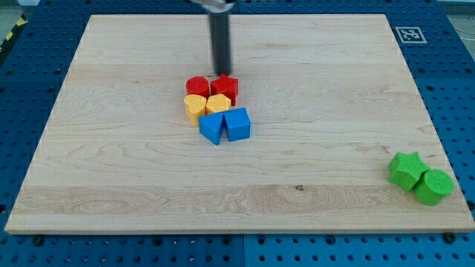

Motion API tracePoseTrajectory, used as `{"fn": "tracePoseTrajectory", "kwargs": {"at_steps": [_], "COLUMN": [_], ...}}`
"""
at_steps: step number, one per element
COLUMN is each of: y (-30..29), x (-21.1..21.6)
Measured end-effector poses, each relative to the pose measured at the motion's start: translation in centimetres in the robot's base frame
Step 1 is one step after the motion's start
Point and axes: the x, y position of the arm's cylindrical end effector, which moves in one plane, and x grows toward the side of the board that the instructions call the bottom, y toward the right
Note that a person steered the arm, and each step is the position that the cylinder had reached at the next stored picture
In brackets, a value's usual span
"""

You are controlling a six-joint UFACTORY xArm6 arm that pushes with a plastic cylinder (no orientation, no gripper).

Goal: Separate the green star from the green circle

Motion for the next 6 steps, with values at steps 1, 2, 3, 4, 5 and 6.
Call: {"fn": "tracePoseTrajectory", "kwargs": {"at_steps": [1,2,3,4,5,6], "y": [8.0,14.7,20.9,27.1,30.2,28.2], "x": [2.9,8.2,13.2,17.1,19.2,19.4]}}
